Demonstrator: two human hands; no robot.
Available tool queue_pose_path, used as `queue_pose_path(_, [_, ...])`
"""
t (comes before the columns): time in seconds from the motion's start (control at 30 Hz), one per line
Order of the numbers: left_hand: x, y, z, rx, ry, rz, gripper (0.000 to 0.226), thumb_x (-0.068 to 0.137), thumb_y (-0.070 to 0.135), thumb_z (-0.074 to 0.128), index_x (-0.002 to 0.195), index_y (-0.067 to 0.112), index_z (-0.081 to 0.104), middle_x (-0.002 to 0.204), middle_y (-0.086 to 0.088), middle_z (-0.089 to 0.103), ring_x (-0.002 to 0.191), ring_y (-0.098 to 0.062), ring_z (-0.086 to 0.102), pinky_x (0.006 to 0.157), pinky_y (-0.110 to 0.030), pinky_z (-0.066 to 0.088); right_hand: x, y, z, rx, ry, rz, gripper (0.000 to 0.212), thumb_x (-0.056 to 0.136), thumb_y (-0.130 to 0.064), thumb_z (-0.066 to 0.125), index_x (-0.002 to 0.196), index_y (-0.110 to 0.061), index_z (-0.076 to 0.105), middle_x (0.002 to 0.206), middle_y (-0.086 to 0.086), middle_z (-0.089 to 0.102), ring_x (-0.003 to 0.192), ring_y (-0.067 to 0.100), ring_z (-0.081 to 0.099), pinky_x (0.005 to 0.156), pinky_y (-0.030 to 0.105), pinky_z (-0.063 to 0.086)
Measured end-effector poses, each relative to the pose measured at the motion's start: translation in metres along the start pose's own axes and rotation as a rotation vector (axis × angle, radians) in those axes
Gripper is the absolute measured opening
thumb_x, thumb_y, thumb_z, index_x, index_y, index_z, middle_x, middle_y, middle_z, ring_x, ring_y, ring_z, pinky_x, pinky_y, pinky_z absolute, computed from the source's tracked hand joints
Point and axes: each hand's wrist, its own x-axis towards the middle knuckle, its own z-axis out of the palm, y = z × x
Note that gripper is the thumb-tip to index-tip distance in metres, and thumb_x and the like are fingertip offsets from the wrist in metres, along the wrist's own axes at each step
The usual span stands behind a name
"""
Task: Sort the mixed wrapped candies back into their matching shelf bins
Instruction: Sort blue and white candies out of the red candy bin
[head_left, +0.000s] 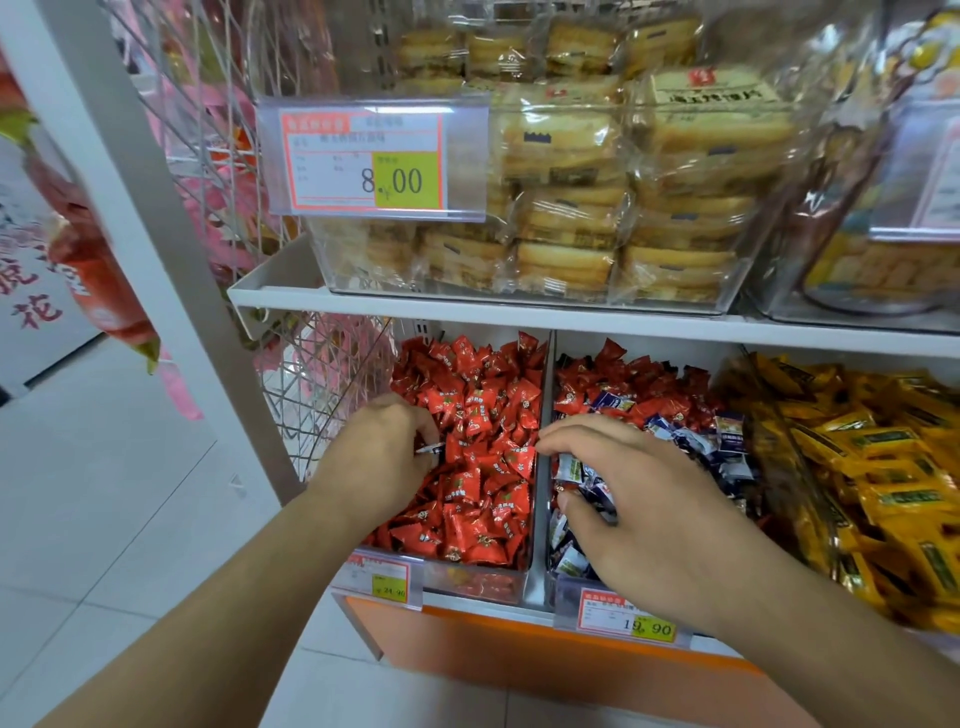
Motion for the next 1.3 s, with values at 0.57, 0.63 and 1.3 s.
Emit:
queue_pose_path(0.57, [-0.039, 0.084, -0.048, -0.963, -0.309, -0.034, 0.034, 0.083, 0.01, 0.083, 0.103, 0.001, 0.057, 0.086, -0.011, 0.079, 0.08, -0.022, 0.076, 0.072, -0.031, 0.059, -0.003, 0.001, -0.019, 0.323, 0.179, 0.078, 0.024, 0.098, -0.015, 0.066, 0.09, -0.037, 0.068, 0.09, -0.02, 0.066, 0.091, 0.003, 0.063, 0.077, 0.023, 0.053])
queue_pose_path(0.63, [-0.035, 0.077, -0.047, -0.918, -0.243, -0.045, 0.025, 0.089, 0.015, 0.079, 0.101, 0.004, 0.061, 0.085, -0.01, 0.078, 0.082, -0.024, 0.076, 0.074, -0.035, 0.061, -0.005, 0.014, -0.025, 0.176, 0.213, 0.138, 0.023, 0.098, -0.015, 0.065, 0.09, -0.037, 0.067, 0.088, -0.016, 0.066, 0.088, 0.003, 0.062, 0.077, 0.026, 0.054])
queue_pose_path(1.3, [-0.003, 0.022, 0.0, -0.011, -0.224, 0.029, 0.038, 0.08, 0.027, 0.086, 0.113, 0.039, 0.073, 0.1, 0.012, 0.066, 0.093, -0.009, 0.064, 0.078, -0.016, 0.045, 0.004, 0.001, 0.005, -0.014, 0.044, -0.005, 0.034, 0.102, -0.032, 0.055, 0.136, -0.038, 0.056, 0.136, -0.032, 0.04, 0.127, -0.009, 0.037, 0.097, -0.006, 0.016])
